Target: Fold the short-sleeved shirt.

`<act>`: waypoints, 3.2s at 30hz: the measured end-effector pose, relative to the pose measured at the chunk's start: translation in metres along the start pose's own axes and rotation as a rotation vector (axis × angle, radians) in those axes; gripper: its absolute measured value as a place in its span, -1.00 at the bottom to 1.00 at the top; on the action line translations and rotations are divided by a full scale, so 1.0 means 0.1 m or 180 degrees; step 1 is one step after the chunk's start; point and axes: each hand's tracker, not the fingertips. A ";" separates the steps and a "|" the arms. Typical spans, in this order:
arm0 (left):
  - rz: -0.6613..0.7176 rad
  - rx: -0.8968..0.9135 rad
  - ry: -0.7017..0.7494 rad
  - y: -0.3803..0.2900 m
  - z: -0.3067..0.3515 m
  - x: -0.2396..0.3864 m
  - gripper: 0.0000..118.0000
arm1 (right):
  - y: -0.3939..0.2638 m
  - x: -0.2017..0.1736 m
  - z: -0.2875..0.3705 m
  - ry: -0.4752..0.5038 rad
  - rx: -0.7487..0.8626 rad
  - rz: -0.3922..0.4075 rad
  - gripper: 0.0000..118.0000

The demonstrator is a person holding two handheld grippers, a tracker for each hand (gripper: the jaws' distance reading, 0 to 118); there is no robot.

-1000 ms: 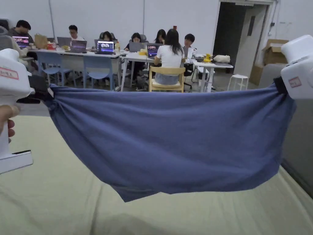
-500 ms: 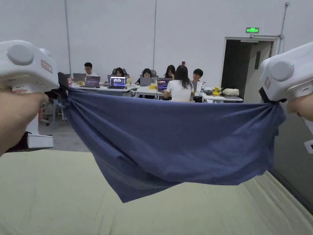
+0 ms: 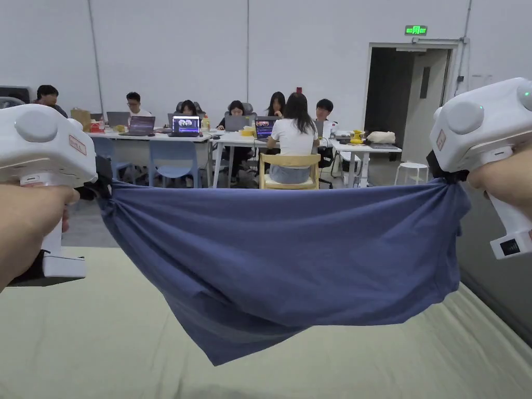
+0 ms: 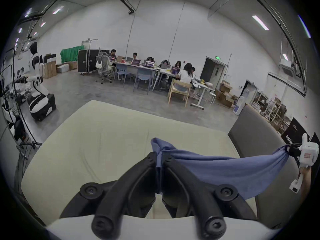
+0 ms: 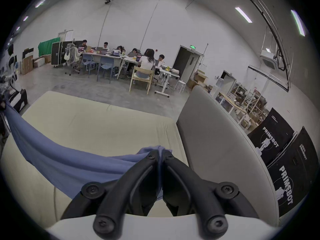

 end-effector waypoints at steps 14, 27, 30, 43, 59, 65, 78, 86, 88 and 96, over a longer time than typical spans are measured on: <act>0.0039 -0.0846 -0.0138 -1.89 -0.70 -0.25 -0.95 | -1.97 -0.51 -0.79 0.0481 -0.0572 -0.0081 -0.91; -0.0645 -0.1997 -0.0362 -4.26 0.26 -0.83 -0.95 | -4.50 -0.56 0.33 0.0902 -0.0967 -0.0236 -0.91; -0.0781 -0.2205 -0.0415 -4.47 0.37 -1.06 -0.95 | -4.78 -0.61 0.63 0.0926 -0.1031 -0.0230 -0.91; -0.0703 -0.2774 -0.0368 -4.98 0.27 -1.32 -0.95 | -5.74 -0.99 0.52 0.0940 -0.1923 0.0010 -0.91; -0.0287 -0.1259 -0.0521 -4.40 0.93 -0.80 1.00 | -5.06 -0.42 1.15 0.1009 -0.0941 -0.0875 1.00; -0.0374 -0.1767 -0.0844 -4.75 0.98 -0.33 -0.99 | -4.98 -0.80 1.18 0.1320 -0.0957 -0.0705 -0.95; -0.1048 -0.1339 -0.0684 -4.08 -0.81 0.39 1.00 | -5.27 -1.20 1.03 0.1678 -0.1196 -0.0521 -0.95; -0.1396 -0.1668 -0.0276 -3.84 -2.29 0.91 1.00 | -5.48 -0.71 1.07 0.1355 -0.1456 -0.0641 -0.95; -0.1692 -0.1738 -0.0221 -4.03 -2.41 0.99 0.83 | -5.54 -0.60 1.07 0.1287 -0.1507 -0.0662 -0.95; -0.0878 -0.1802 -0.0493 -3.94 -2.15 0.97 -1.00 | -5.38 -0.17 0.50 0.1215 -0.1480 -0.1109 -0.88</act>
